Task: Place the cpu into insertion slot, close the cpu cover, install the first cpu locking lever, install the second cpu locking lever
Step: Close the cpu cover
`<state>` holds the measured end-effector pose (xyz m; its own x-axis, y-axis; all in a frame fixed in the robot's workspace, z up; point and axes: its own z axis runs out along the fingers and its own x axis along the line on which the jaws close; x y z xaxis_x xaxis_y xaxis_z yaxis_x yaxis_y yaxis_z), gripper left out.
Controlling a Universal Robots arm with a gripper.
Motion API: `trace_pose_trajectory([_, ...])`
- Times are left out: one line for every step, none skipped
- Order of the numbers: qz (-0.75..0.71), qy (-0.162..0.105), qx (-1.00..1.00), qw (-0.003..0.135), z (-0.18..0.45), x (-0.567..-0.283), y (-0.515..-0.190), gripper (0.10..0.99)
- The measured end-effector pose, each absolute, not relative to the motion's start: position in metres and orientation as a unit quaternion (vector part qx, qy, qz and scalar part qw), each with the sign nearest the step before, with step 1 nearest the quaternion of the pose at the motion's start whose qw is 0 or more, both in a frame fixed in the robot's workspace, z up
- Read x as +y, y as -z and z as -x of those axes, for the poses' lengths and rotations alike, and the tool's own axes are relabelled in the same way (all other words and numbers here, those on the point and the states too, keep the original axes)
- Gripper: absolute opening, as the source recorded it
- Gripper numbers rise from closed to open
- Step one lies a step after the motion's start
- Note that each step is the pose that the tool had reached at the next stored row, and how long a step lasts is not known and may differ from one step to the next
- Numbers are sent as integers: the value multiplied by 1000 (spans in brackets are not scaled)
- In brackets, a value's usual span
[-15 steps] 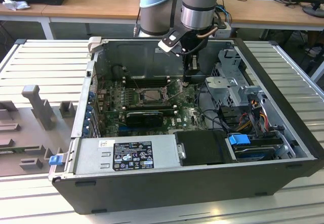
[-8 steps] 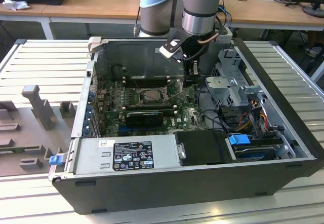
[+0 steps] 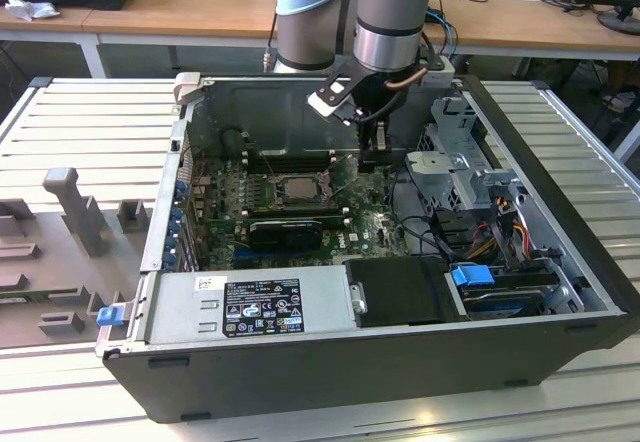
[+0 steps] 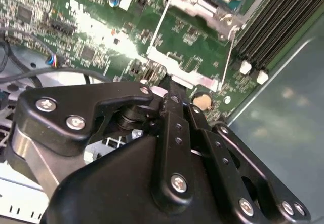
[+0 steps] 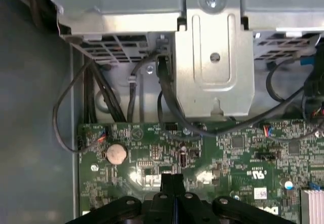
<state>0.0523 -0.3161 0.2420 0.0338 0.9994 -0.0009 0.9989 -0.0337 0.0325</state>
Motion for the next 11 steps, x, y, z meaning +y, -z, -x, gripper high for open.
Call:
trace_pose_trajectory([-719,-11,695,12,-49,-316,-242,106])
trace_pose_trajectory([-719,-11,695,12,-46,-316,-242,106])
trace_pose_trajectory([-719,-11,695,12,-46,-316,-242,106])
trace_pose_trajectory([-719,-11,695,12,-45,-316,-242,106])
trace_pose_trajectory([-719,-11,695,12,-45,-316,-242,106])
trace_pose_trajectory([-719,-11,695,12,-44,-316,-242,106])
trace_pose_trajectory([-719,-11,695,12,-44,-316,-242,106])
trace_pose_trajectory([-719,-11,695,12,-43,-316,-242,106])
trace_pose_trajectory([-719,-11,695,12,-40,-316,-242,106])
trace_pose_trajectory([-719,-11,695,12,-38,-316,-242,106])
trace_pose_trajectory([-719,-11,695,12,-36,-316,-242,106])
